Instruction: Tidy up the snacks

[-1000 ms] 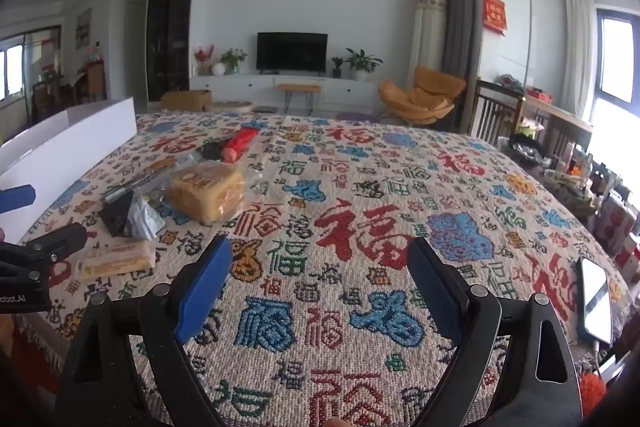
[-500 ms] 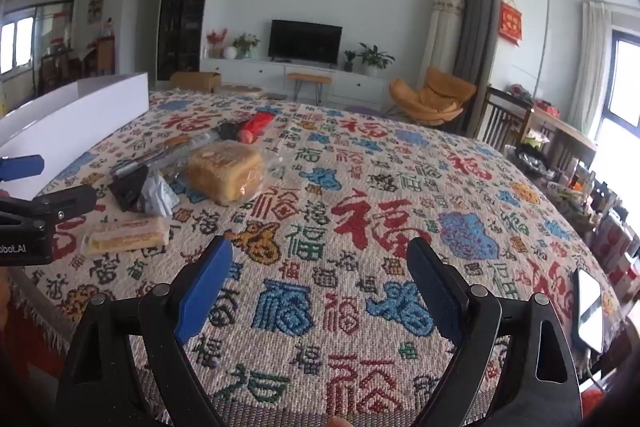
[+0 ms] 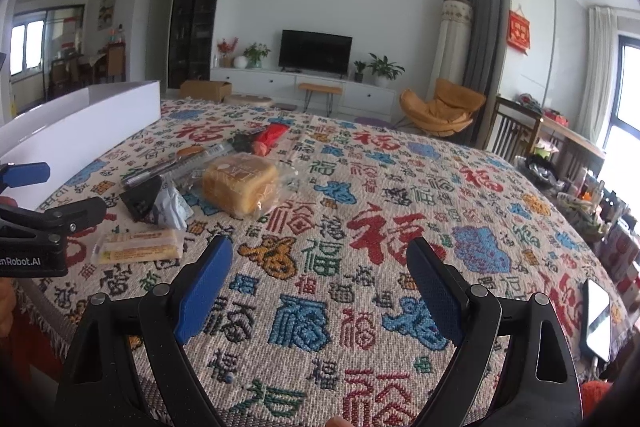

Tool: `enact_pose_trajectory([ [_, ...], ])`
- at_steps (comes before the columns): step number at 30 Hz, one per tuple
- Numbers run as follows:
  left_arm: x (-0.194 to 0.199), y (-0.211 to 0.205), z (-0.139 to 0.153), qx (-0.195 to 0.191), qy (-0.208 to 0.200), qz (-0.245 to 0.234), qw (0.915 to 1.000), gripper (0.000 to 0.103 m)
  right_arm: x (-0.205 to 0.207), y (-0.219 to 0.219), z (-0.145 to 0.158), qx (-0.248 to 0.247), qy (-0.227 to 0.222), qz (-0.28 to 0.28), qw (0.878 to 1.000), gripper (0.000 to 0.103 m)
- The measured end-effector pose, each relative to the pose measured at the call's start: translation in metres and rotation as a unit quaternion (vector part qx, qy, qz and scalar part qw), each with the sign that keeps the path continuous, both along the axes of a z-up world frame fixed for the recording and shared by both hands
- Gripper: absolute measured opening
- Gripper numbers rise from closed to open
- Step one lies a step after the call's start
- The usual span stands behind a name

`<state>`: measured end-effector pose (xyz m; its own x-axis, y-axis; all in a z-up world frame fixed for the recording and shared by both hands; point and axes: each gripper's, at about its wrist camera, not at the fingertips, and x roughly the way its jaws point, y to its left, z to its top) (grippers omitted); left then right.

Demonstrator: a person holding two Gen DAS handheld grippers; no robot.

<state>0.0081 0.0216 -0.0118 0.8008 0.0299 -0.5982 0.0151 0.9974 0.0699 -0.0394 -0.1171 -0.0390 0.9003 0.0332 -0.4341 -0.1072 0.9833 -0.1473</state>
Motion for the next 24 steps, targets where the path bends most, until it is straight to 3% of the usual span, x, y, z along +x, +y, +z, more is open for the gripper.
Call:
enact_pose_trajectory([
  [24,0.011,0.004,-0.022,-0.003,0.026,0.009,0.9996,0.103,0.009,-0.011,-0.016,0.008,0.015,-0.013,1.000,0.091],
])
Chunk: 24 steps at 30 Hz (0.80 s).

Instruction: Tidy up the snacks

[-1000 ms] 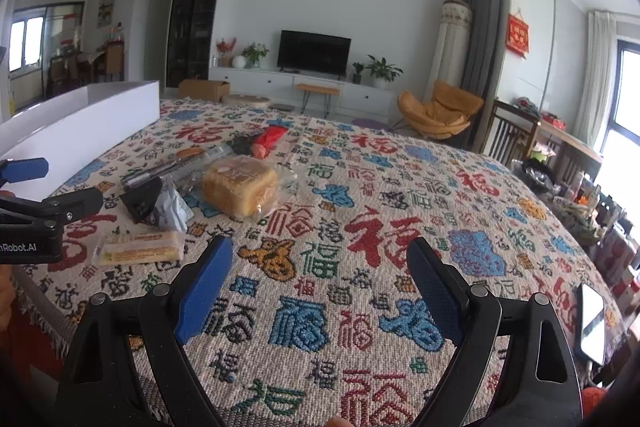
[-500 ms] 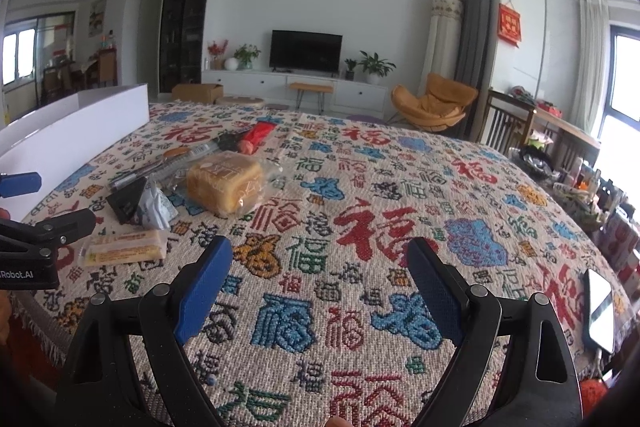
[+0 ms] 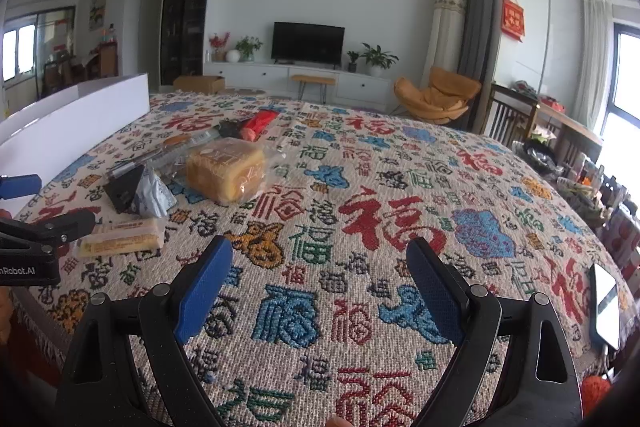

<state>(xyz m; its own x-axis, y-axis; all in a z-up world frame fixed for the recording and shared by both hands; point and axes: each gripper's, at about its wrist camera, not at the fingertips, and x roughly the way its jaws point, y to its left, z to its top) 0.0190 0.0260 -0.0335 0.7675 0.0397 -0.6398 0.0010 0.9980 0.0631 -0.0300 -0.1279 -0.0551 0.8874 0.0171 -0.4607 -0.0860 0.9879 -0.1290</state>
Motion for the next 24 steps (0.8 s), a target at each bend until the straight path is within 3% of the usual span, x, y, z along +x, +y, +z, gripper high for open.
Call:
enact_pose_trajectory([
  [24,0.0048,0.0066,-0.0079,-0.008,0.017,0.007,0.9998,0.103,0.0017,-0.0030,-0.0051,0.003,0.012,0.000,1.000,0.091],
])
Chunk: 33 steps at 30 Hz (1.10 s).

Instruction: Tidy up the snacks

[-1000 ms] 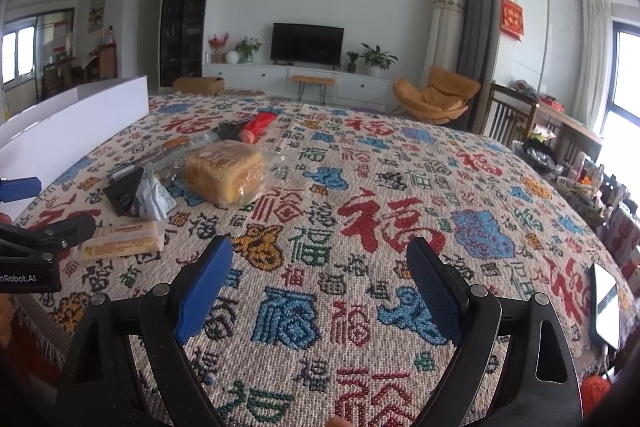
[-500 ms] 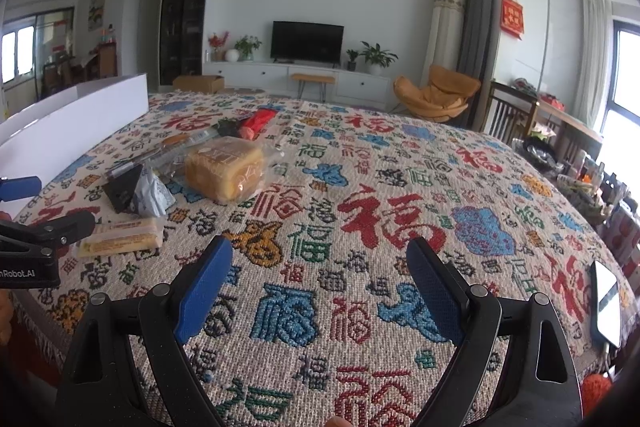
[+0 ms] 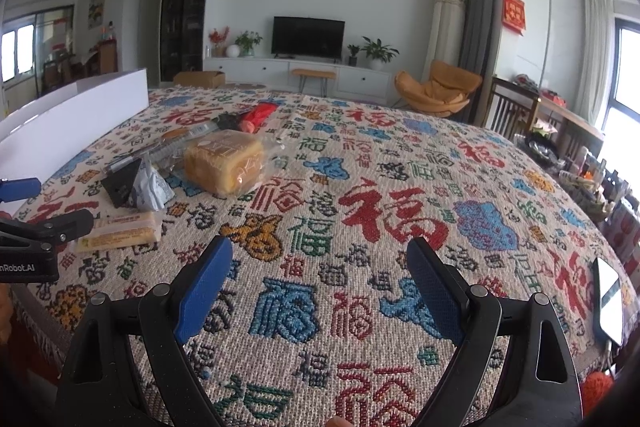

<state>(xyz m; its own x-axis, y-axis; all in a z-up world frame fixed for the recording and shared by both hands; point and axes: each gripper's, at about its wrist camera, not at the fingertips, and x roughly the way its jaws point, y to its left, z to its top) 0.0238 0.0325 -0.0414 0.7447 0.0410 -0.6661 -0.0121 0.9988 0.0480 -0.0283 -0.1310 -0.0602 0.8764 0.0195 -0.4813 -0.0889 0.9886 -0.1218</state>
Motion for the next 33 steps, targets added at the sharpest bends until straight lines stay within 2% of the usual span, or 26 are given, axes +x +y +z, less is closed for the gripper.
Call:
enact_pose_trajectory([
  [33,0.0022,0.0045,-0.0052,-0.007,0.010,0.004,0.9999,0.103,0.0028,0.0018,-0.0054,-0.002,0.011,0.002,1.000,0.091],
])
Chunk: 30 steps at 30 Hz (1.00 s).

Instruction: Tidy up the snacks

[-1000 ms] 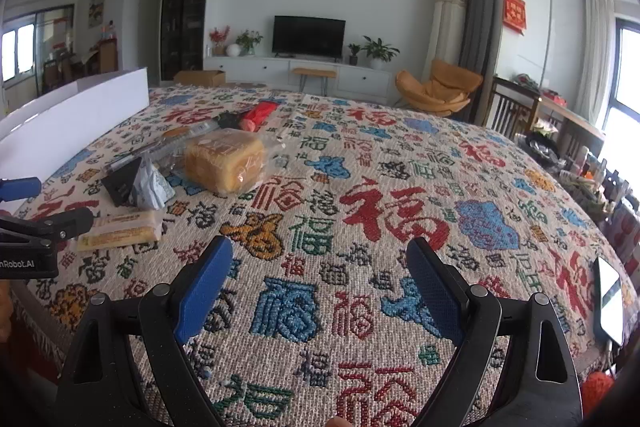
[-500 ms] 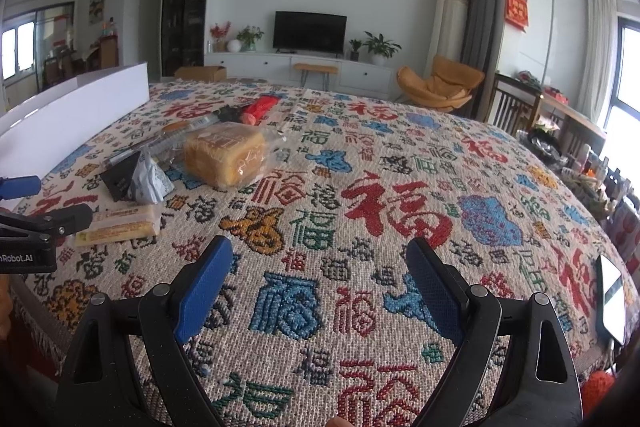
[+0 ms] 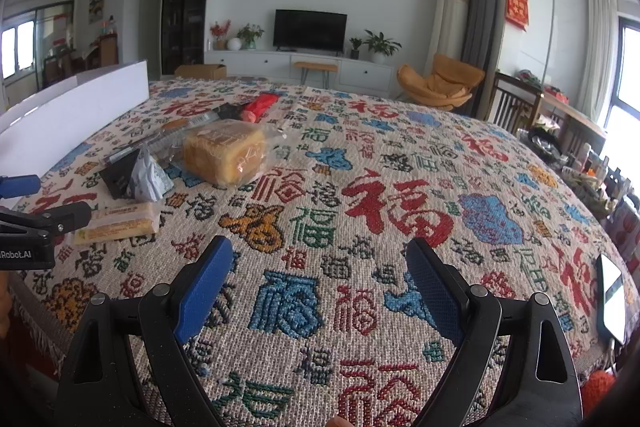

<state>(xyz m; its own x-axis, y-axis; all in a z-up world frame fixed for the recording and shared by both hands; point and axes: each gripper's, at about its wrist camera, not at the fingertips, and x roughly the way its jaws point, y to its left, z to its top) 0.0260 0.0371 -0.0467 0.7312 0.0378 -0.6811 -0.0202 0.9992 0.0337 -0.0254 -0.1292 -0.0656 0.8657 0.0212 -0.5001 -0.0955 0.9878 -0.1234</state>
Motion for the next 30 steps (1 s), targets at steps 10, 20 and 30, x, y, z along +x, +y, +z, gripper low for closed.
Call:
enact_pose_trajectory([
  [10,0.024,0.013,-0.008,-0.008,0.039,0.005,0.9992,0.103,0.012,-0.005,0.001,0.015,0.018,0.006,1.000,0.091],
  [20,0.069,0.031,-0.025,-0.067,0.107,0.006,0.9921,0.103,0.126,-0.044,-0.017,-0.001,0.168,-0.029,0.985,0.091],
  [30,0.090,0.029,-0.037,-0.023,0.114,0.006,0.9932,0.103,0.161,-0.072,-0.030,0.026,0.180,-0.071,0.981,0.091],
])
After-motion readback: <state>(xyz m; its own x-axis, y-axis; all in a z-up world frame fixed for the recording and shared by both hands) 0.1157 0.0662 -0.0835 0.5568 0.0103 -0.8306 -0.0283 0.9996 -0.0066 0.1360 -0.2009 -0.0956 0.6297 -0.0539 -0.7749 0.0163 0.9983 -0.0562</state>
